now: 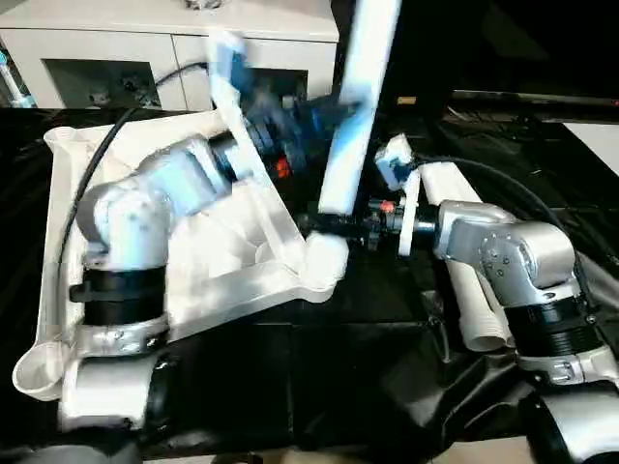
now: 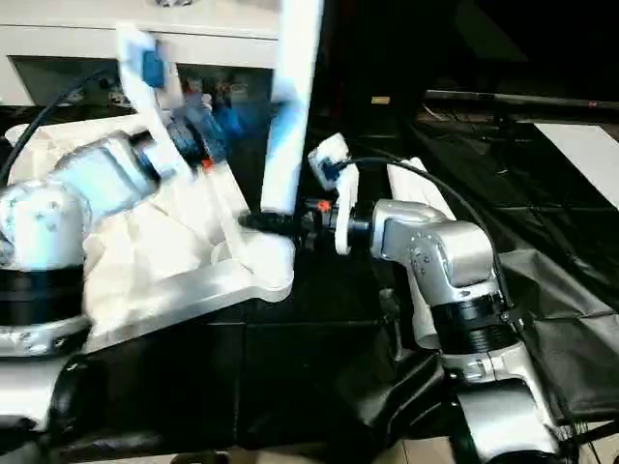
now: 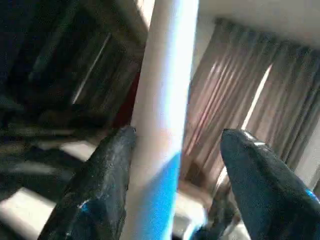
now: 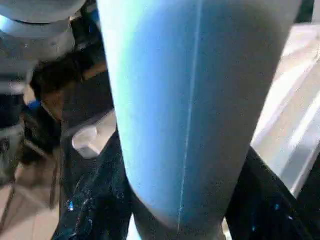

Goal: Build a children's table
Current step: Pick table leg, then insert table leg to table base

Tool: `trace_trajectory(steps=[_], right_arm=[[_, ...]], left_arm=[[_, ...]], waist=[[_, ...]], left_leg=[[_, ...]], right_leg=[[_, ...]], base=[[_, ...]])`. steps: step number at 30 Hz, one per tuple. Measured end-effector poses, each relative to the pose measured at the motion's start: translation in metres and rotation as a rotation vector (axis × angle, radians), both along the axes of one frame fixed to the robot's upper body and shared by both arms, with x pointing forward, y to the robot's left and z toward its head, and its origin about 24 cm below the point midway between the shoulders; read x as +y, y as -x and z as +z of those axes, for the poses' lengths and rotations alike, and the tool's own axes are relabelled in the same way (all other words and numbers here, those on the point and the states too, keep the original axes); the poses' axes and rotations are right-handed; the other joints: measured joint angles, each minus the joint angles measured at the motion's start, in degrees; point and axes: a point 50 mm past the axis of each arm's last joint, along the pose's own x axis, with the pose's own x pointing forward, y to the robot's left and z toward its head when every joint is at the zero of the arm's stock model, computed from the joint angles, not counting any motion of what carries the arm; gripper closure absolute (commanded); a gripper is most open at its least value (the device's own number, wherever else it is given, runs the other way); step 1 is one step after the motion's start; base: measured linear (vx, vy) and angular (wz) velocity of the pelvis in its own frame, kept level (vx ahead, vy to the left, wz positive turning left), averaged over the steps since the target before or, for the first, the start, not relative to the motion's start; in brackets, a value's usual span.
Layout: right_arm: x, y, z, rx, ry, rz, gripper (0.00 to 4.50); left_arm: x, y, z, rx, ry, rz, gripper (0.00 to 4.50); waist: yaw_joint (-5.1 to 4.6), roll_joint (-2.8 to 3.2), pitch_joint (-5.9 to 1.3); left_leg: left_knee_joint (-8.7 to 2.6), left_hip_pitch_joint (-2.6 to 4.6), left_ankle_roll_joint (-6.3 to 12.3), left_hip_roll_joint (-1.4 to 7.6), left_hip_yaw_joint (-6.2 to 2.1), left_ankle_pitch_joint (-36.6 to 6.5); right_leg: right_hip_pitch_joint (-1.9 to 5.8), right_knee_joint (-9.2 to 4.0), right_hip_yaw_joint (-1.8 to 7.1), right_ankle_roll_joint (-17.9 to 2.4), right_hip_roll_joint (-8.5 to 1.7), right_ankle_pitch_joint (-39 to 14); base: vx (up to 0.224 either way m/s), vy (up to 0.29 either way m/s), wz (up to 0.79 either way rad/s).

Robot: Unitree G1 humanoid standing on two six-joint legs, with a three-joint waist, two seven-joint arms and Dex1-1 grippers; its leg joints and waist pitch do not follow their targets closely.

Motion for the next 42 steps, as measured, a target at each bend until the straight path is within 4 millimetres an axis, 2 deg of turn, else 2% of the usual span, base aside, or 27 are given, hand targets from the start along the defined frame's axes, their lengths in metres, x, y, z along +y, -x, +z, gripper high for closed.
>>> trace_trajectory(steps=[4,6,8,10,12,13,15,18,20,23,24,27,28,30,32,34,42], right_arm=[[-0.002,-0.001,0.009,0.000,-0.128,-0.037,2.62],[-0.005,-0.004,0.007,-0.016,-0.119,-0.092,2.62],[-0.011,-0.006,-0.002,-0.033,-0.065,-0.175,2.63],[-0.017,-0.013,-0.013,-0.077,0.037,-0.300,2.63],[-0.025,-0.020,-0.020,-0.109,0.079,-0.404,2.63],[-0.025,-0.022,-0.022,-0.133,0.078,-0.438,2.63],[-0.024,-0.026,-0.026,-0.182,0.106,-0.471,2.64],[-0.022,-0.029,-0.034,-0.186,0.147,-0.491,2.64],[-0.022,-0.029,-0.037,-0.173,0.150,-0.503,2.64],[-0.019,-0.029,-0.038,-0.175,0.127,-0.517,2.64],[-0.019,-0.028,-0.039,-0.179,0.124,-0.519,2.64],[-0.022,-0.025,-0.047,-0.174,0.122,-0.524,2.64],[-0.022,-0.024,-0.049,-0.169,0.124,-0.524,2.64],[-0.022,-0.023,-0.051,-0.165,0.125,-0.518,2.64],[-0.022,-0.023,-0.051,-0.166,0.124,-0.515,2.64],[-0.022,-0.023,-0.051,-0.167,0.126,-0.515,2.64],[-0.019,-0.023,-0.050,-0.184,0.121,-0.510,2.64]], left_arm=[[0.017,-0.006,0.008,-0.003,0.345,0.066,0.81],[0.034,-0.010,0.007,0.016,0.439,0.148,0.81],[0.052,-0.012,0.003,0.014,0.433,0.262,0.81],[0.073,-0.012,-0.016,-0.027,0.167,0.484,0.81],[0.081,-0.012,-0.044,-0.085,-0.204,0.610,0.81],[0.082,-0.010,-0.054,-0.140,-0.371,0.613,0.81],[0.072,-0.007,-0.074,-0.216,-0.601,0.514,0.81],[0.060,-0.003,-0.090,-0.309,-0.784,0.360,0.81],[0.055,0.000,-0.101,-0.324,-0.844,0.272,0.81],[0.050,0.011,-0.129,-0.267,-0.920,0.113,0.81],[0.050,0.015,-0.143,-0.231,-0.956,0.054,1.10],[0.055,0.019,-0.171,-0.148,-1.057,-0.005,1.28],[0.058,0.018,-0.174,-0.133,-1.079,-0.005,1.28],[0.065,0.017,-0.179,-0.092,-1.130,0.009,1.60],[0.068,0.016,-0.184,-0.036,-1.151,0.023,1.65],[0.068,0.017,-0.187,-0.007,-1.167,0.021,1.73],[0.066,0.010,-0.191,0.018,-1.221,0.063,2.50]], waist=[[0.32,0.00,0.00],[0.37,0.03,-0.02],[0.33,0.08,-0.05],[-0.01,0.10,-0.04],[-0.06,0.08,-0.03],[0.00,0.07,-0.03],[0.54,0.09,-0.02],[0.85,0.12,0.00],[0.84,0.16,0.01],[0.13,0.47,0.00],[-0.15,0.49,0.01],[-0.47,0.56,0.05],[-0.54,0.63,0.09],[-0.65,0.88,0.19],[-0.76,1.00,0.12],[-0.74,1.02,0.12],[-0.69,1.58,-0.01]], left_leg=[[0.03,0.00,0.00,0.01,0.00,0.0],[0.02,0.02,0.00,0.03,-0.01,0.0],[0.02,0.03,-0.01,0.03,-0.01,0.0],[-0.05,0.05,-0.04,0.05,-0.01,0.0],[-0.09,0.00,-0.09,0.06,-0.01,0.0],[-0.12,0.00,-0.10,0.06,-0.02,0.1],[-0.12,-0.04,-0.10,0.04,-0.01,0.0],[-0.11,-0.05,-0.11,0.03,0.01,0.1],[-0.11,-0.01,-0.12,0.04,0.02,0.1],[-0.14,0.03,-0.15,0.05,0.04,0.1],[-0.15,0.05,-0.16,0.06,0.04,0.1],[-0.16,0.07,-0.16,0.07,0.03,0.1],[-0.16,0.07,-0.16,0.07,0.03,0.1],[-0.15,0.08,-0.16,0.05,0.04,0.1],[-0.16,0.10,-0.16,0.06,0.04,0.1],[-0.16,0.11,-0.16,0.08,0.04,0.1],[-0.16,0.15,-0.16,0.07,0.04,0.1]], right_leg=[[0.01,-0.01,-0.01,0.0,-0.01,0.0],[0.02,0.00,-0.03,0.0,-0.01,0.0],[0.03,-0.02,-0.03,0.0,0.00,0.0],[0.02,-0.04,-0.03,0.1,0.00,0.1],[-0.02,-0.06,-0.04,0.2,0.01,0.0],[-0.02,-0.07,-0.05,0.2,0.01,0.0],[-0.02,-0.09,-0.05,0.3,-0.01,0.0],[-0.02,-0.08,-0.04,0.2,-0.02,0.0],[-0.02,-0.03,-0.04,0.2,-0.02,0.0],[-0.02,0.00,-0.03,0.2,-0.02,0.0],[-0.02,0.01,-0.04,0.2,-0.01,0.0],[-0.03,0.02,-0.05,0.1,-0.01,0.1],[-0.03,0.02,-0.04,0.1,-0.01,0.1],[-0.02,0.00,-0.03,0.0,-0.01,0.2],[-0.02,0.01,-0.02,0.0,-0.01,0.2],[-0.02,0.02,-0.05,0.0,-0.01,0.2],[0.00,0.03,-0.04,-0.1,-0.01,0.2]], base=[[0.000,0.000,0.00],[0.000,0.000,0.00],[0.000,0.000,0.00],[0.000,0.000,0.00],[0.000,0.000,0.00],[0.000,0.000,0.00],[0.000,0.000,0.00],[0.000,0.000,0.00],[0.000,0.000,0.00],[0.000,0.000,0.00],[0.000,0.000,0.00],[0.000,0.000,0.00],[0.000,0.000,0.00],[0.000,0.000,0.00],[0.000,0.000,0.00],[0.000,0.000,0.00],[0.000,0.000,0.00]])
